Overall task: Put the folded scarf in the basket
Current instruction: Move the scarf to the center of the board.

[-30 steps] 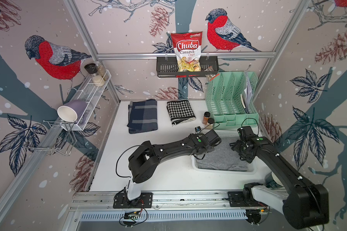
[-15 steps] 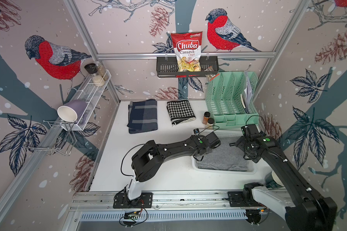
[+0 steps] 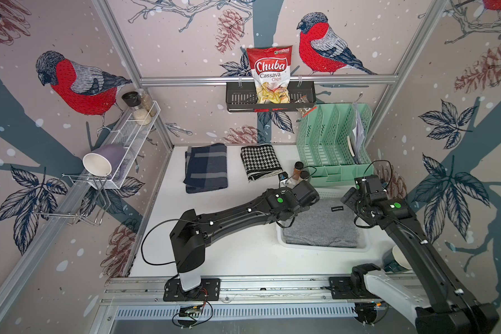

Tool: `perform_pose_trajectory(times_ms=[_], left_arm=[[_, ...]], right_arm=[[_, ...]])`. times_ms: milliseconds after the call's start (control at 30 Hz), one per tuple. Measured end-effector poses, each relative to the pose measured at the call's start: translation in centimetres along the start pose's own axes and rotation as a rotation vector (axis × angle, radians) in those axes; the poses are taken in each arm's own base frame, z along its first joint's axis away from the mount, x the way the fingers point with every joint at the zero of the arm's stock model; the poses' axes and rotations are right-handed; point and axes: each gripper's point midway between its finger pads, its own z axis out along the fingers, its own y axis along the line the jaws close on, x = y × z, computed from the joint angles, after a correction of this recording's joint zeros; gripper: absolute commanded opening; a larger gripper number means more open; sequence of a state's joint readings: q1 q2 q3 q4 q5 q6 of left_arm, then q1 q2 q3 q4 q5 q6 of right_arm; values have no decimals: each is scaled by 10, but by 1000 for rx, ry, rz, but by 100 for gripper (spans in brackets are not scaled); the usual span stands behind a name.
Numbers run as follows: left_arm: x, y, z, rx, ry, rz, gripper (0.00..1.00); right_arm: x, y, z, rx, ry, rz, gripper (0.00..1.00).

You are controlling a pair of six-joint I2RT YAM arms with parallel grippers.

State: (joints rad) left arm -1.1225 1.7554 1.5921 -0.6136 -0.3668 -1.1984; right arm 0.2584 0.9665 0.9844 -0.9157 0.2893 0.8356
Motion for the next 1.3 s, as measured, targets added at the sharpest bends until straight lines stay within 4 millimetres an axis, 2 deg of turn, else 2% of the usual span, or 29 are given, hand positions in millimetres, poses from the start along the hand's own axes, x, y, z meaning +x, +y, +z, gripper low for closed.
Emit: perform_pose_trajectory(times_ms=[167,267,367,500,633,733,900,1167,1300], left_arm=[[-33,3,-26,27,-70,-25,62],[-61,30,-34,-5,-114,-59,62],[-91,74,-41,-65,-156,-103,62],[-134,149,-52,-152,-227,-201,62],[-164,227,-62,-250,-269,-306,57],[-188,276,-70,-312,-323,-368,54],[-202,356,-58,-434,-318,-472,53],[-223,433,-20,-539,-272,-570,51],[-234,458,4,-565,-240,-577,49]], right_arm=[[5,39,-10,-117,-11,-117,83],[15,68,-18,-196,-5,-187,82],[23,94,-27,-259,-6,-243,82],[34,124,-33,-327,-4,-308,81],[43,144,-33,-369,5,-342,80],[48,152,-32,-390,15,-360,80],[53,163,-30,-424,29,-364,80],[59,169,-24,-451,49,-383,81],[59,165,-18,-446,59,-376,81]])
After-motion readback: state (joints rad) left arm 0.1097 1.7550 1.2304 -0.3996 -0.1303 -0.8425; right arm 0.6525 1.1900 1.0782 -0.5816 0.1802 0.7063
